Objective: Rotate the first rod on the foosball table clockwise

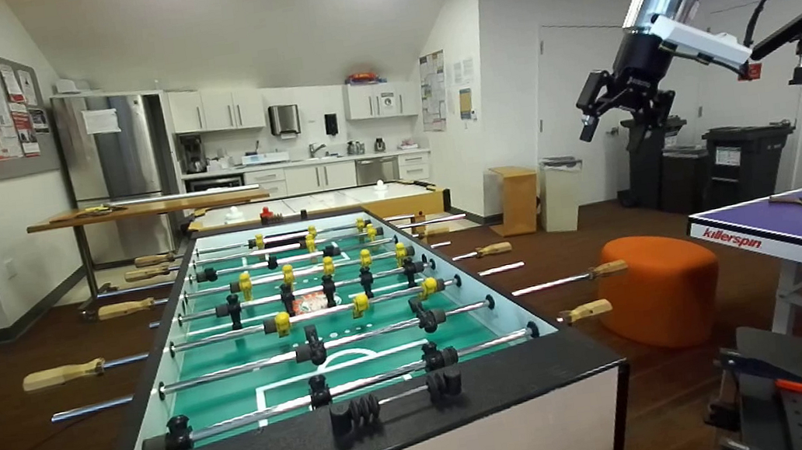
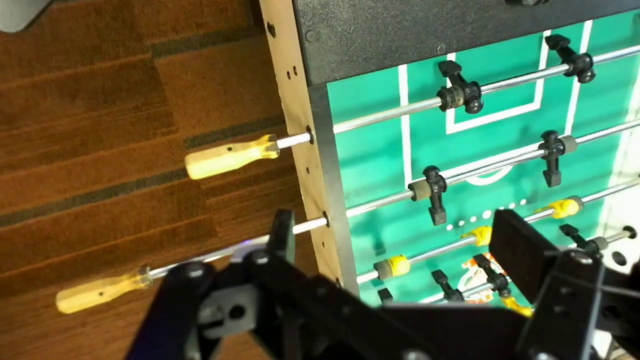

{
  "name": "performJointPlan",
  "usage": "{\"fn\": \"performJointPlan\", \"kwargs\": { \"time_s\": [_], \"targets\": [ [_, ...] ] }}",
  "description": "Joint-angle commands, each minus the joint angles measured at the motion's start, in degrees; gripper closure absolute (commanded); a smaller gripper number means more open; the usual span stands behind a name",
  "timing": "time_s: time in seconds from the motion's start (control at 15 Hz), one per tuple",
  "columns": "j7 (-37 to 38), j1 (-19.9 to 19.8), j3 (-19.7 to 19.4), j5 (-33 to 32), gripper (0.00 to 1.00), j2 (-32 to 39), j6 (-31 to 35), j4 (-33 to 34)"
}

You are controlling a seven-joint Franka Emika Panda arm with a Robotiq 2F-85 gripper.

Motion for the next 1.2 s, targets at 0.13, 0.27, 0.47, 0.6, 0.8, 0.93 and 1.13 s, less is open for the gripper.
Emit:
{"fn": "performJointPlan", "kwargs": {
  "time_s": [0.13, 0.27, 0.47, 0.6, 0.8, 0.93, 1.13],
  "targets": [
    [-0.7, -2.2, 0.6, 2.2, 0.00, 4.6, 1.0, 0.4],
    [-0.7, -2.1, 0.5, 2.3, 0.00, 5.4, 1.1, 0.7],
    [-0.9, -1.3, -0.3, 4.4, 0.00, 6.3, 0.4, 1.8],
    [-5.9, 1.0, -4.8, 11.8, 0.00, 8.8, -1.9, 3.5],
    [-13.7, 0.9, -10.9, 20.9, 0.00, 14.0, -6.2, 5.7],
    [-20.0, 0.5, -15.6, 27.4, 0.00, 19.0, -9.9, 7.8],
    [-27.9, -1.4, -20.6, 36.6, 0.00, 28.5, -19.2, 12.2]
  ]
}}
